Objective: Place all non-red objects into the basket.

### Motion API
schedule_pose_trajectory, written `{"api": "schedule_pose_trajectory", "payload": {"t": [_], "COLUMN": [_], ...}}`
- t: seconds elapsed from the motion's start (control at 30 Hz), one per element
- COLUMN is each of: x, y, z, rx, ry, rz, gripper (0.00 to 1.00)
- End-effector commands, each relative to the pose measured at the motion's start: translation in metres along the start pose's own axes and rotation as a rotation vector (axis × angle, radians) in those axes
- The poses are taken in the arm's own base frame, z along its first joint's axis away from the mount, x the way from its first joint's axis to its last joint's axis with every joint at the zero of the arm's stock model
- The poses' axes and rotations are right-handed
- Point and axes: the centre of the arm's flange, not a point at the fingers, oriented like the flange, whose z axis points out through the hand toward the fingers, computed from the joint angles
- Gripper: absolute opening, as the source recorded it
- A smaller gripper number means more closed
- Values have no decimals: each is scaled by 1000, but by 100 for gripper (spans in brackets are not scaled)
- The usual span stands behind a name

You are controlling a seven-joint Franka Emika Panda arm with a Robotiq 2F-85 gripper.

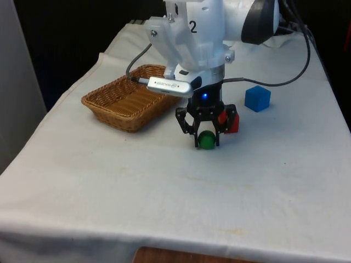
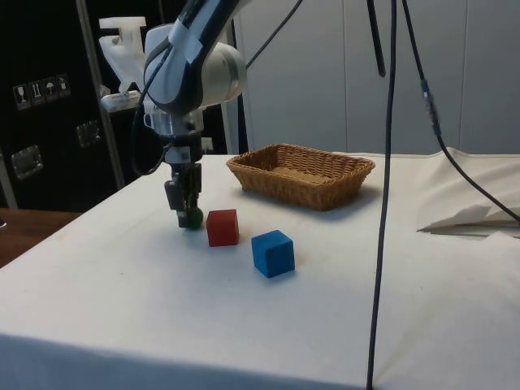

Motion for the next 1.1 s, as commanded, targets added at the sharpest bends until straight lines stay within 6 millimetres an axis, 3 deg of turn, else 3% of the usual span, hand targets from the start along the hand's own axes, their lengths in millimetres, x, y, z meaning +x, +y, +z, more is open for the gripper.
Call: {"api": "schedule_pose_trajectory", "payload": {"t": [0.0,0.07,0.1,0.23,0.67,0.73,0.77,1.07], "x": [1,2,3,3,2,4,1,-10], "y": [0,0,0,-2,-3,-3,-2,3], "z": [-6,-13,-7,-29,-70,-68,-79,-109], "rx": [-1,-3,0,0,15,25,20,29], "ry": [-1,0,6,-4,-17,-14,-20,-23], "rz": [0,-2,-2,-7,-16,-18,-18,-18], "gripper": [0,0,0,0,0,0,0,0]}}
